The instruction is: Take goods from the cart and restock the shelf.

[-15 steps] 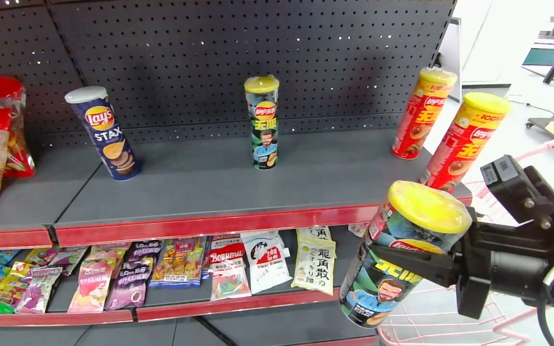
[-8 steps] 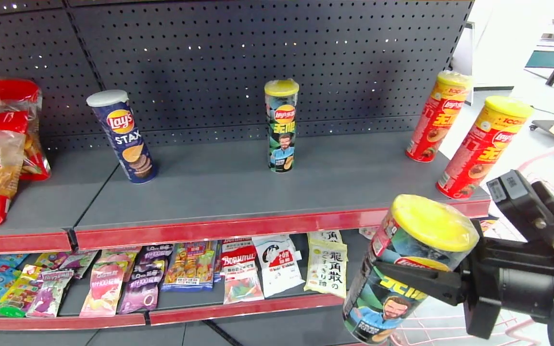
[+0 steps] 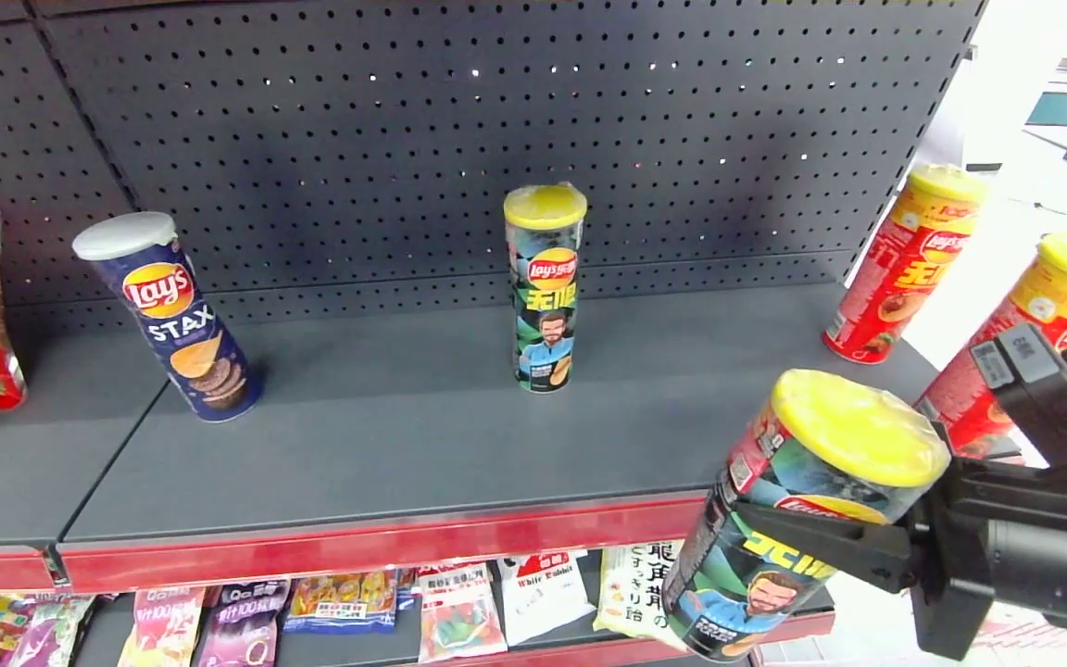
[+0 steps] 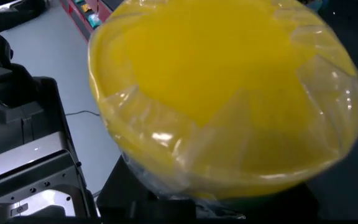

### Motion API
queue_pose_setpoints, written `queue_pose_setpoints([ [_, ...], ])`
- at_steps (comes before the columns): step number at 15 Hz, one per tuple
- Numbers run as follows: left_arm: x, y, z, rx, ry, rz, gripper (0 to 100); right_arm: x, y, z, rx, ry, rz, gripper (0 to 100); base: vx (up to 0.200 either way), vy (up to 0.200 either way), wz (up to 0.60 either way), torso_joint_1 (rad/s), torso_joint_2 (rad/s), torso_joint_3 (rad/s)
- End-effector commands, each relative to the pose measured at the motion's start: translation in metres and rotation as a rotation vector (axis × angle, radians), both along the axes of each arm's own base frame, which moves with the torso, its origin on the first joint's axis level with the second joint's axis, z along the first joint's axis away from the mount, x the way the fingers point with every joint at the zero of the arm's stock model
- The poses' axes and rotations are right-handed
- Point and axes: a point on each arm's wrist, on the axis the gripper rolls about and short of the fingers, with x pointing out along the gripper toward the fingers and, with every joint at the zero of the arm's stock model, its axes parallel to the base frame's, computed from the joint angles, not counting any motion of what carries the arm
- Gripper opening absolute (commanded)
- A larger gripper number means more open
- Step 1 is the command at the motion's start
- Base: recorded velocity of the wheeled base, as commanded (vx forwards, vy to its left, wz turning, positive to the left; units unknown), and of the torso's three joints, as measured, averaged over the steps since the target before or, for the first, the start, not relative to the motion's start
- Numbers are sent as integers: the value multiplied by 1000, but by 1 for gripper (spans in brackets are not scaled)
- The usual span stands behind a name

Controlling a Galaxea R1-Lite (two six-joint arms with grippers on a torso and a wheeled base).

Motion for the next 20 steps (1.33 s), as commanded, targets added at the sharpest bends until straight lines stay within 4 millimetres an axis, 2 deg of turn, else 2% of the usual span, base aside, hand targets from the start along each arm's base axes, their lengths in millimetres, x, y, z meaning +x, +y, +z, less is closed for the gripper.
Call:
queue_pose_setpoints([
  [1, 0, 0, 0, 0, 1, 0, 100, -2, -1, 3, 8, -13, 3, 0, 0, 0, 0, 0, 0, 0],
  [5, 0, 0, 0, 0, 1, 0, 100, -4, -3, 4, 13, -20, -1, 0, 0, 0, 0, 0, 0, 0],
  [7, 0, 0, 0, 1, 1, 0, 100, -3, -2, 8, 21, -32, -1, 0, 200, 0, 0, 5, 7, 2],
  [18, 1, 0, 0, 1, 15, -3, 100, -9, 1, 30, 71, -102, 33, 0, 0, 0, 0, 0, 0, 0],
  [20, 1, 0, 1, 55, 11, -13, 100, -9, 1, 30, 73, -102, 33, 0, 0, 0, 0, 0, 0, 0],
])
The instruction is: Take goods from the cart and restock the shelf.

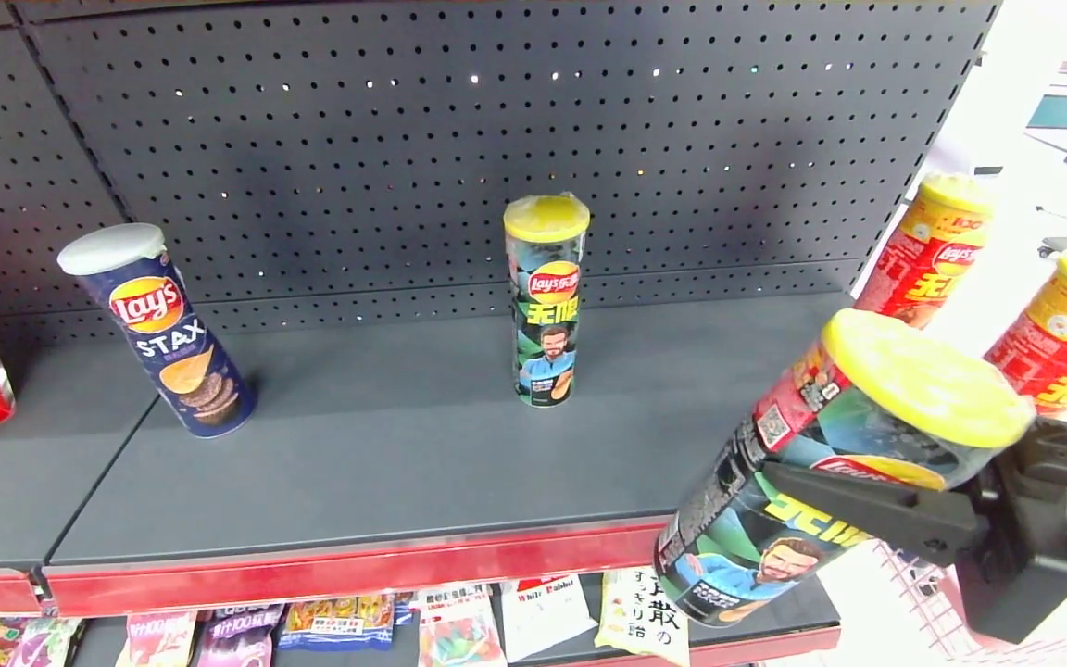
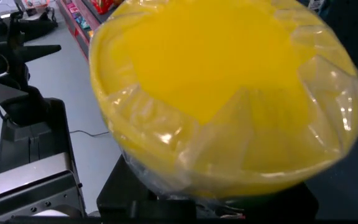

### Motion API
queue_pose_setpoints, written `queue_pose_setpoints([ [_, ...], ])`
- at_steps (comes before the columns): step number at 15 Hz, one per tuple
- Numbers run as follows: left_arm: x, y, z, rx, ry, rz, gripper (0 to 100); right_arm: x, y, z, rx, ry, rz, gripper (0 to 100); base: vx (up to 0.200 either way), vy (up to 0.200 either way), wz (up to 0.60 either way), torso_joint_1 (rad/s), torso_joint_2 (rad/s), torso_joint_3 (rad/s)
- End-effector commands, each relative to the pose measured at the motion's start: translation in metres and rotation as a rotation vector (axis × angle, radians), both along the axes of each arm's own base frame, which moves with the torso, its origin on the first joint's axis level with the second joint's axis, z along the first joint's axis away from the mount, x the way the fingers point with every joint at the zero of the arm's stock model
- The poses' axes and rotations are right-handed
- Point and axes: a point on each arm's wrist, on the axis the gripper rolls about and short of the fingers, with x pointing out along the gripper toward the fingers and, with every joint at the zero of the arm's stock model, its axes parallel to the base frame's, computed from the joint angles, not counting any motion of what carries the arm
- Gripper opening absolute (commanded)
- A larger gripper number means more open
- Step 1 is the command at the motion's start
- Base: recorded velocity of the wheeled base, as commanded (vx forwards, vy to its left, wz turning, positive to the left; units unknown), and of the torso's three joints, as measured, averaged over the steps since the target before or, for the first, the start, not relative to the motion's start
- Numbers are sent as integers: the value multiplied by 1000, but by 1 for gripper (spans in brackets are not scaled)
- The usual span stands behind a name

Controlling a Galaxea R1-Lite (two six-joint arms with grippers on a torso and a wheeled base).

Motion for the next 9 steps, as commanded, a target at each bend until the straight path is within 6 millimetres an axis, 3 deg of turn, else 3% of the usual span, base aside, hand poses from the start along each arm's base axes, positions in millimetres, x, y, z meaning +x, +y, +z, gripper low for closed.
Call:
queue_pose_setpoints([
  [1, 0, 0, 4, 8, -7, -5, 100, 0, 0, 2, 5, -6, 0, 0, 0, 0, 0, 0, 0, 0],
  [2, 0, 0, 42, 8, -21, -6, 100, 0, -1, 3, 8, -11, -5, 0, 0, 0, 0, 0, 0, 0],
  [3, 24, 0, 120, -47, -1, -17, 100, 0, -2, 5, 11, -16, -9, 0, 0, 0, 0, 0, 0, 0],
  [4, 50, -2, 158, -46, 25, -84, 100, -1, -1, 4, 9, -14, -12, 0, 0, 0, 0, 0, 0, 0],
  [6, 94, -7, 177, 89, 100, -214, 100, -1, -2, 2, 6, -9, -15, 0, 0, 0, 0, 0, 0, 0],
  [7, 120, -17, 181, 133, 146, -416, 100, -1, -2, 4, 10, -16, -18, 0, 0, 0, 0, 0, 0, 0],
  [9, 148, -42, 186, 137, 197, -642, 100, 0, -7, 7, 19, -30, -43, 0, 0, 0, 0, 0, 0, 0],
])
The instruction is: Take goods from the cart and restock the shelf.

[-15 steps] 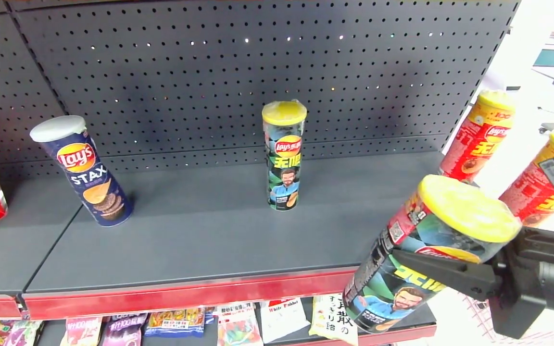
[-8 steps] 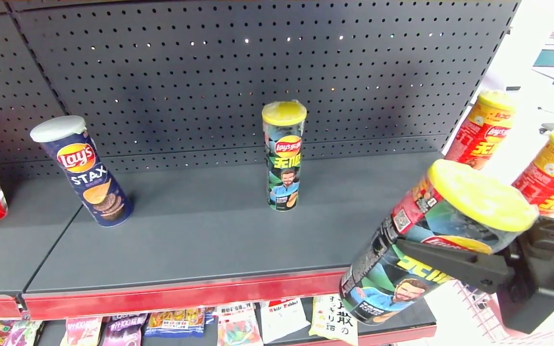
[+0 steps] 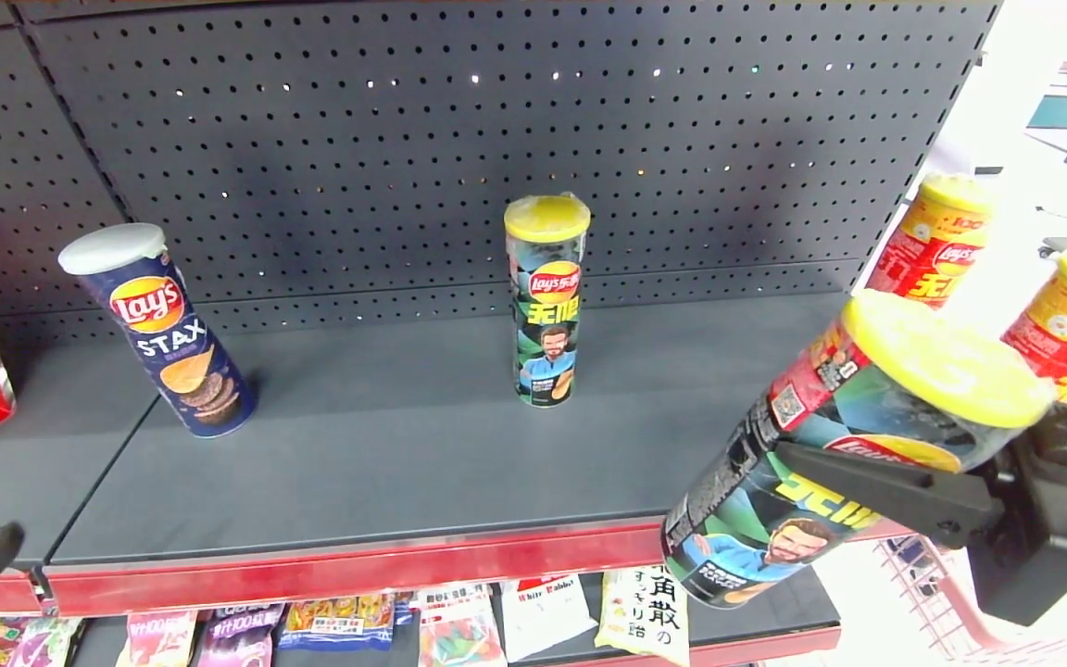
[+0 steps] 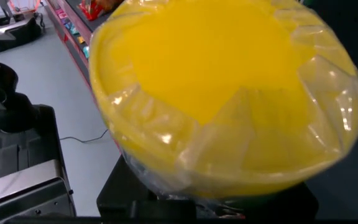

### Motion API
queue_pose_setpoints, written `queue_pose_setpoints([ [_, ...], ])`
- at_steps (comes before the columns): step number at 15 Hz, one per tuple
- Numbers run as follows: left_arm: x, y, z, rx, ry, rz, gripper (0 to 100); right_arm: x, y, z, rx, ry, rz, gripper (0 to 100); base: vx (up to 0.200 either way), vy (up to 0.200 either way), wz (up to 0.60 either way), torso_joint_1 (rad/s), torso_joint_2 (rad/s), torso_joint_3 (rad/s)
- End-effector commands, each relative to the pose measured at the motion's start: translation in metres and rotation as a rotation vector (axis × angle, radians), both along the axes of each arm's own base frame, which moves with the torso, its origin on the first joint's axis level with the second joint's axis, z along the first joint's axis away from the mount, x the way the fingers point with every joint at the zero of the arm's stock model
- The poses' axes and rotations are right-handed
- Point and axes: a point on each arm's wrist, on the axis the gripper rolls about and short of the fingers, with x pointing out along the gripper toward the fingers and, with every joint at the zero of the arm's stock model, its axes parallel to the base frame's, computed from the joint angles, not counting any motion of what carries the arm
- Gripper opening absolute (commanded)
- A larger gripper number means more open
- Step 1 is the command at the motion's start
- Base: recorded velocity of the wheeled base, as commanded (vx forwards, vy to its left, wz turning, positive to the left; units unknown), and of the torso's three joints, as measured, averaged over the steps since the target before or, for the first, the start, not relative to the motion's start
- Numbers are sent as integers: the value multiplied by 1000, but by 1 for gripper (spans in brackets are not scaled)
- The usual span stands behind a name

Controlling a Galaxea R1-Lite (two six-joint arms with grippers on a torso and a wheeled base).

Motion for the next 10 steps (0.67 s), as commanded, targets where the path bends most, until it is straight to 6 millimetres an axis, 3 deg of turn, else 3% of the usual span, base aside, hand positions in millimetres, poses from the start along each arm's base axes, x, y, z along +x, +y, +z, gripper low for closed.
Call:
queue_pose_setpoints([
  [1, 98, -46, 31, 67, 174, -390, 100, 0, -4, 1, 3, -5, -19, 0, 0, 0, 0, 0, 0, 0],
  [3, 134, -71, 23, 77, 244, -514, 100, 0, -8, 0, 5, -8, -37, 0, 0, 0, 0, 0, 0, 0],
  [6, 182, -95, 12, 76, 236, -558, 100, 1, -8, 0, 4, -7, -37, 0, 0, 0, 0, 0, 0, 0],
  [10, 224, -113, 7, 72, 205, -564, 100, 0, -8, -1, 2, -4, -37, 0, 0, 0, 0, 0, 0, 0],
])
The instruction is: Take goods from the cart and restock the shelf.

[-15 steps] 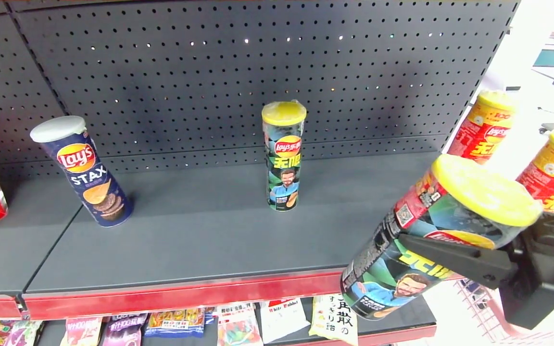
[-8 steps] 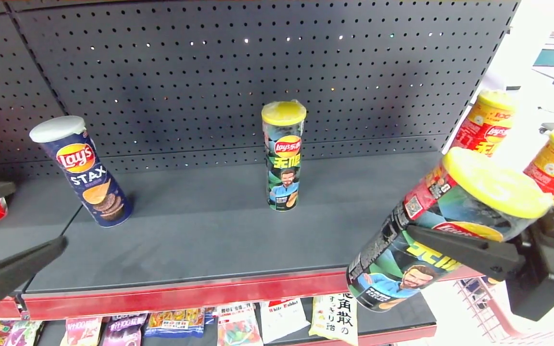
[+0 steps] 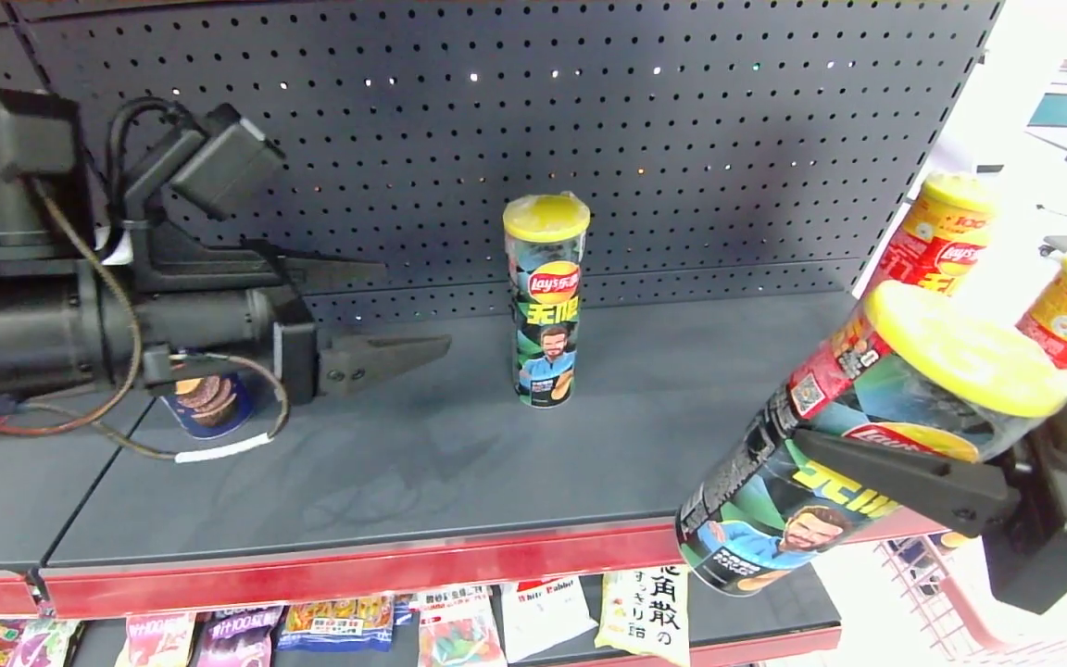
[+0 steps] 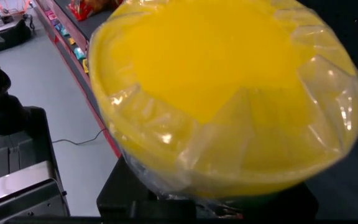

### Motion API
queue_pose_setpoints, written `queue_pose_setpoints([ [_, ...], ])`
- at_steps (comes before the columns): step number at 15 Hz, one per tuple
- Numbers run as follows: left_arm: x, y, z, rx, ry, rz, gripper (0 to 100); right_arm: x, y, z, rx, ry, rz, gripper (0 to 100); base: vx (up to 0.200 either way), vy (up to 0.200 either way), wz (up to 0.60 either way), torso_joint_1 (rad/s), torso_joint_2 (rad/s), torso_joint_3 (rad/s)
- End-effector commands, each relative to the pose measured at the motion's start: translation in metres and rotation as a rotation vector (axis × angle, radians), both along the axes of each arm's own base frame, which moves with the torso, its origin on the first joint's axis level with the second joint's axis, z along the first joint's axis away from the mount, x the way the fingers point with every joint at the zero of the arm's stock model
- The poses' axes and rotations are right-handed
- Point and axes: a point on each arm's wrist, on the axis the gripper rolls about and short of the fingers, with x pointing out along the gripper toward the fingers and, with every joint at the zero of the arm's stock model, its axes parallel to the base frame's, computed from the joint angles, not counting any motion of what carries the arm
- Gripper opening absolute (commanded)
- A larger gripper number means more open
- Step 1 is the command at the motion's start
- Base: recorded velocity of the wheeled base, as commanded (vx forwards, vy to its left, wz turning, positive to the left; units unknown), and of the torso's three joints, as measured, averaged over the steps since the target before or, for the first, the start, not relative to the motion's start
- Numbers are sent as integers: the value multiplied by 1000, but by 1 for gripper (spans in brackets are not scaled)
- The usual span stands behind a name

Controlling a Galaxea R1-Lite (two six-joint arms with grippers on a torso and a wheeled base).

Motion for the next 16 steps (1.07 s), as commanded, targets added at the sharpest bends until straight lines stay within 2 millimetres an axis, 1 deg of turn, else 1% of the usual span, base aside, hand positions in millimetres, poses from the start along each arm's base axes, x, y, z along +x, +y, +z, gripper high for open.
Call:
queue_pose_setpoints([
  [1, 39, -18, -18, 18, 44, -9, 100, 0, 0, -1, -2, 4, 0, 0, 0, 0, 0, 0, 0, 0],
  [4, 54, -26, -15, -2, 35, -59, 100, 0, 0, -2, -5, 6, 0, 0, 0, 0, 0, 0, 0, 0],
  [5, 60, -33, -22, 5, 51, -75, 100, 1, 1, -3, -5, 10, 2, 0, 0, 0, 0, 0, 0, 0],
  [7, 68, -41, -27, 4, 51, -87, 100, 2, 1, -3, -8, 12, 3, 0, 0, 0, 0, 0, 0, 0],
  [9, 87, -51, -30, -7, 22, -90, 100, 2, 1, -4, -9, 16, 3, 0, 0, 0, 0, 0, 0, 0],
  [10, 91, -53, -29, -10, 18, -91, 100, 3, 2, -4, -10, 18, 3, 0, 0, 0, 0, 0, 0, 0],
  [11, 98, -59, -27, -14, 7, -99, 100, 3, 2, -5, -12, 20, 5, 0, 0, 0, 0, 0, 0, 0],
  [14, 108, -67, -27, -20, -6, -107, 100, 4, 3, -6, -15, 26, 6, 0, 0, 0, 0, 0, 0, 0],
  [16, 109, -74, -28, -21, -6, -120, 100, 5, 3, -6, -17, 29, 5, 0, 0, 0, 0, 0, 0, 0],
])
